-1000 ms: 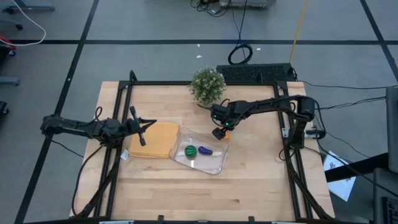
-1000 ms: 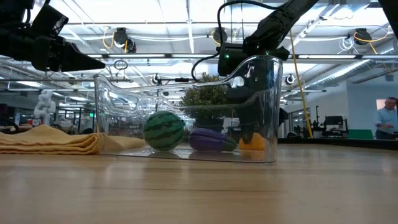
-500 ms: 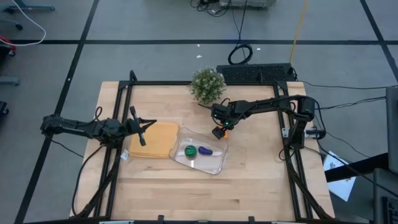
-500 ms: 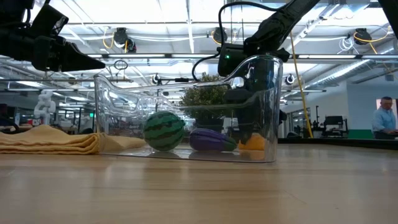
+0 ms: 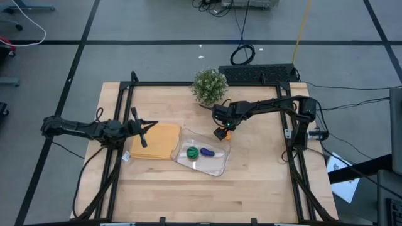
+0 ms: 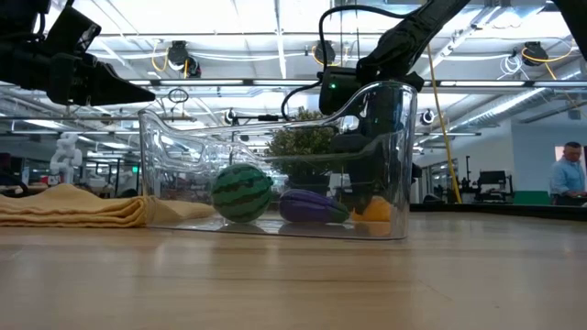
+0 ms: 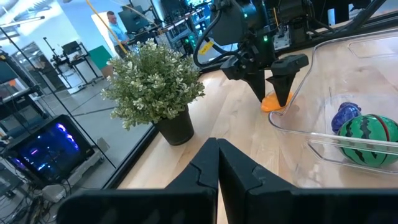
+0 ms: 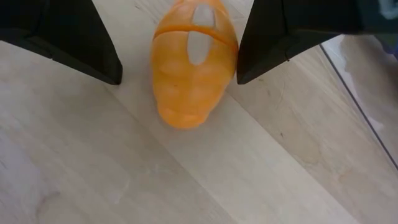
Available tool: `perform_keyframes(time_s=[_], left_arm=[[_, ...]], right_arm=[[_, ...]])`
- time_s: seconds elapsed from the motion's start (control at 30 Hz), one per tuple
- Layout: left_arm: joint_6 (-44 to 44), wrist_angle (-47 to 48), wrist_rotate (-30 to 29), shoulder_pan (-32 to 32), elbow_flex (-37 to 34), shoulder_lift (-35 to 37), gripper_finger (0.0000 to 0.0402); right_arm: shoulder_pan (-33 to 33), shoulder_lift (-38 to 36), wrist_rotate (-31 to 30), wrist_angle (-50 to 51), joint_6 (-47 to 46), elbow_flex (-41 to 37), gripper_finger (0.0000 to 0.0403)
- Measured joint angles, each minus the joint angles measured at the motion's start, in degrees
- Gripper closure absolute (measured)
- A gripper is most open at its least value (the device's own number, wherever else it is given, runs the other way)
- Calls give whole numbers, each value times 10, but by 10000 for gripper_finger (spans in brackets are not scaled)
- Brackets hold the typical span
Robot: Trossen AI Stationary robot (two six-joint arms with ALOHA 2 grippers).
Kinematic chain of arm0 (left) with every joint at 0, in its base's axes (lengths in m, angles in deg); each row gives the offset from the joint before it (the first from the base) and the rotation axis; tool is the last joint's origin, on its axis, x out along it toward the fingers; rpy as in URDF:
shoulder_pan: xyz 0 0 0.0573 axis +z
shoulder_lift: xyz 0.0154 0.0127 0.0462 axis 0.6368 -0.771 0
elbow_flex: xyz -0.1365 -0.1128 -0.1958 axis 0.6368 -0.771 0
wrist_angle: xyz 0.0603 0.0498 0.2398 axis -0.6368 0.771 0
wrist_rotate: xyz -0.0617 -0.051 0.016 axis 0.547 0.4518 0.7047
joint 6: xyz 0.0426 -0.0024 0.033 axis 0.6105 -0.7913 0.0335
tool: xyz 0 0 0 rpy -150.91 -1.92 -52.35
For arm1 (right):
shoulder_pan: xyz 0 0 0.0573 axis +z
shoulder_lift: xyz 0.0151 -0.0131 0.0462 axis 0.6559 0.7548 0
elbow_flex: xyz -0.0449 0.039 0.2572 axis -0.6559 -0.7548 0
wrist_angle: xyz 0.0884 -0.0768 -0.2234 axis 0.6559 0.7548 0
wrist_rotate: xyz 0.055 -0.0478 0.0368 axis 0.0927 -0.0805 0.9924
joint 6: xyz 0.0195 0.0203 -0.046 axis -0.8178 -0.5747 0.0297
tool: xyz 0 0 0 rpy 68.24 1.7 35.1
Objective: Pick and placing Produce into tupperware
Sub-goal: Put the bread into the transparent bin
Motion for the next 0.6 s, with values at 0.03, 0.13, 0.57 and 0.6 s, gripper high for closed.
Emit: perform_keyframes(time_s=[0.03,0.13,0.57,0.6], left_arm=[[0,0,0,0,0,0,398],[0,0,0,0,0,0,398],[0,0,0,0,0,0,398],[0,0,0,0,0,0,398]], right_arm=[[0,0,0,0,1,0,92],[0,1,1,0,2,0,92],[0,4,0,30,4,29,188],[0,5,1,37,8,36,195]])
